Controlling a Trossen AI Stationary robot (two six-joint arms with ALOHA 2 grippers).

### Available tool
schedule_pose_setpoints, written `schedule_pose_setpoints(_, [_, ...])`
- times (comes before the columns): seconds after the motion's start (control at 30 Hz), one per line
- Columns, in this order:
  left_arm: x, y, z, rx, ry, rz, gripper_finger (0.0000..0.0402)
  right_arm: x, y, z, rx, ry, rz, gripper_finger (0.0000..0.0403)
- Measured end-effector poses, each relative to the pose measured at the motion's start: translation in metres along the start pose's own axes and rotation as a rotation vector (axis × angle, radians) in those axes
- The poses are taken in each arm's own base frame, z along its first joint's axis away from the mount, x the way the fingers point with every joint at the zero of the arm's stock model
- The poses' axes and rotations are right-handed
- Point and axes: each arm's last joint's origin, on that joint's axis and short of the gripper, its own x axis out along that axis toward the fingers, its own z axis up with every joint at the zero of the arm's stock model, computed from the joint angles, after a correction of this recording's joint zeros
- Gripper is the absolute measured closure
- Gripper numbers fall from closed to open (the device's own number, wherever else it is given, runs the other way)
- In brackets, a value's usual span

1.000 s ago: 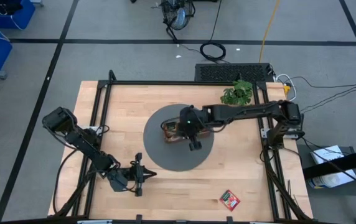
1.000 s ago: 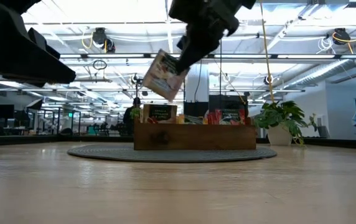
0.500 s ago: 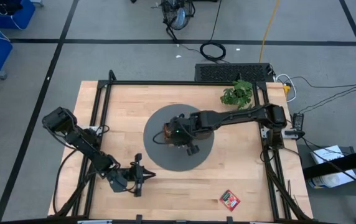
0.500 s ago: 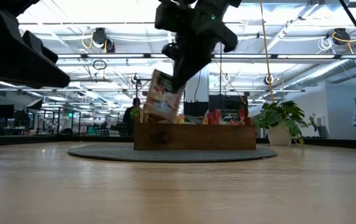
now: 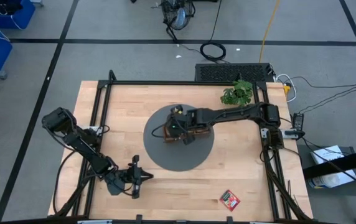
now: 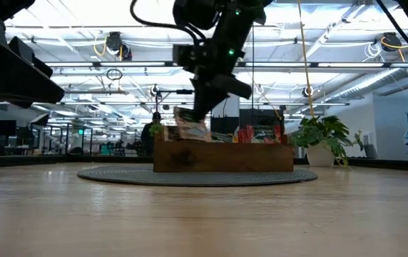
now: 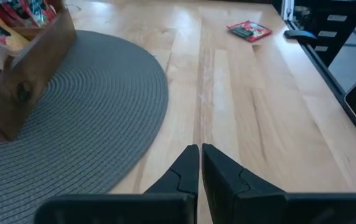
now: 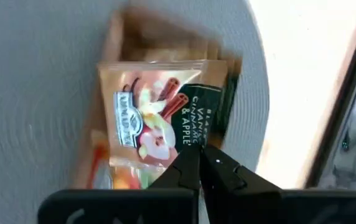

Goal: Pick & Place Tea
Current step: Put the light brown tea sachet into the left section of the wooden organizer

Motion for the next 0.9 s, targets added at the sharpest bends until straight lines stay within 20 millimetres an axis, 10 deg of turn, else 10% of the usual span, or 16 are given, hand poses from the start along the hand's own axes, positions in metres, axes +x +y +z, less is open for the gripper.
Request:
schedule_pose_setpoints(0.37, [0.001,0.001,-0.003,0.010,0.012,0.008,0.0378,-0.004,-0.002,0.015,0.066,-0.119,-0.071,0.0403])
schedule_pose_setpoints(0.9, [0.000,0.000,-0.003,0.002,0.013,0.004,0.0378,0.009,0.045,0.017,0.049,0.007,-0.371,0.0403])
